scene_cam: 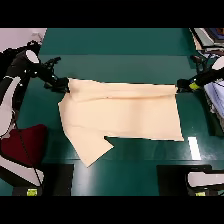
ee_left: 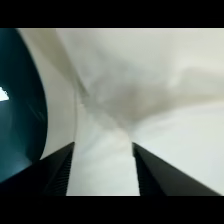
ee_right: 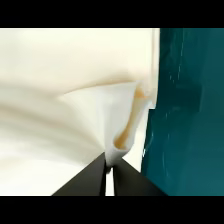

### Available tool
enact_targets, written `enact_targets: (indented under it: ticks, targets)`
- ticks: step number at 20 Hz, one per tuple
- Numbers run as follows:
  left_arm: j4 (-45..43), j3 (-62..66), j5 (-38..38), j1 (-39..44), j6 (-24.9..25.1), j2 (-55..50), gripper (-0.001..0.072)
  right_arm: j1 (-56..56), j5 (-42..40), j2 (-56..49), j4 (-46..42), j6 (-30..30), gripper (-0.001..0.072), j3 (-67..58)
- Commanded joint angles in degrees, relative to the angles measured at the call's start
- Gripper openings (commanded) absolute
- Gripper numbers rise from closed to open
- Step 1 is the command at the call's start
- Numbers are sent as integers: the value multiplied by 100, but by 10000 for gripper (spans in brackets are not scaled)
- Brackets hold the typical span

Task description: Fold the shirts.

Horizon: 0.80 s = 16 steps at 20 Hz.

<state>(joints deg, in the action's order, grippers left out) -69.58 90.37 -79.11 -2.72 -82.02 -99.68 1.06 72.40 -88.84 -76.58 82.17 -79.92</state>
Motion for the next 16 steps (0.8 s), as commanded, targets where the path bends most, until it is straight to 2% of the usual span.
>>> enact_targets:
  ticks: [1,5,9,11,16]
  targets:
    - [0,-125,-203,7,-74,42,480,-31,74,72,424,2,335,225]
    - [-310,-710,-184,7,-83,918,480,-411,476,487,748,-87,338,267]
    - [-361,-2785,234,24,-369,2557,480,-719,407,1394,811,-179,343,966]
    - [-227,-3989,356,24,-527,3432,481,-811,369,1727,811,-236,391,1266]
    - [254,-5899,369,24,-870,4986,480,-787,258,1974,938,-240,391,1482]
